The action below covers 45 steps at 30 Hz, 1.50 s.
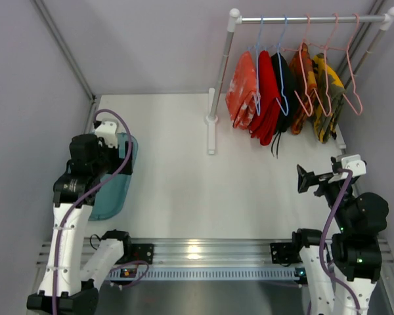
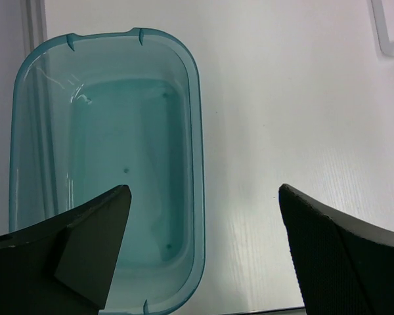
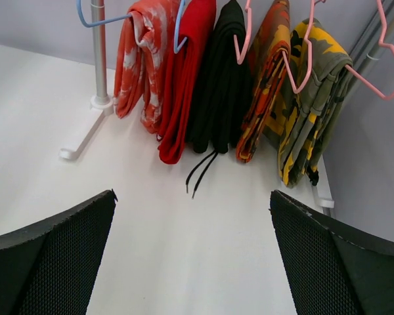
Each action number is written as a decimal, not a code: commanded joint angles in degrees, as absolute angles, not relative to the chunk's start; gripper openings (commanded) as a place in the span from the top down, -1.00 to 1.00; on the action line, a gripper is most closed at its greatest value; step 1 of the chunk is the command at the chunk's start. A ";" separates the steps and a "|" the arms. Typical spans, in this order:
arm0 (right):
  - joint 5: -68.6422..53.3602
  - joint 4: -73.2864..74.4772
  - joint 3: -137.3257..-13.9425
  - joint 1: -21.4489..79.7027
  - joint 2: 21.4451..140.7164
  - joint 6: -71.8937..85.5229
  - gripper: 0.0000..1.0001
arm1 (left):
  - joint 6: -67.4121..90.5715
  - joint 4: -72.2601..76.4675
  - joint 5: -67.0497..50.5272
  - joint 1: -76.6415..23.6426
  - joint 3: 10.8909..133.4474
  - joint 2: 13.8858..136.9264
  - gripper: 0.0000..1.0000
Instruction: Remove the trousers from the hanger
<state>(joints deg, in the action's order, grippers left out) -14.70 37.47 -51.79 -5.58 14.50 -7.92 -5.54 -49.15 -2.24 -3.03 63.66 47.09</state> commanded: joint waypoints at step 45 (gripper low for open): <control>-12.22 34.72 -64.86 -6.77 34.63 -1.32 -0.99 | 52.82 5.44 -21.88 -36.12 128.84 120.67 -0.29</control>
<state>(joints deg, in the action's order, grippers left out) -11.09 36.51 -61.25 -5.80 33.56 -2.26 48.49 -2.46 -22.68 -35.75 125.56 118.93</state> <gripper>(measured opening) 0.994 0.660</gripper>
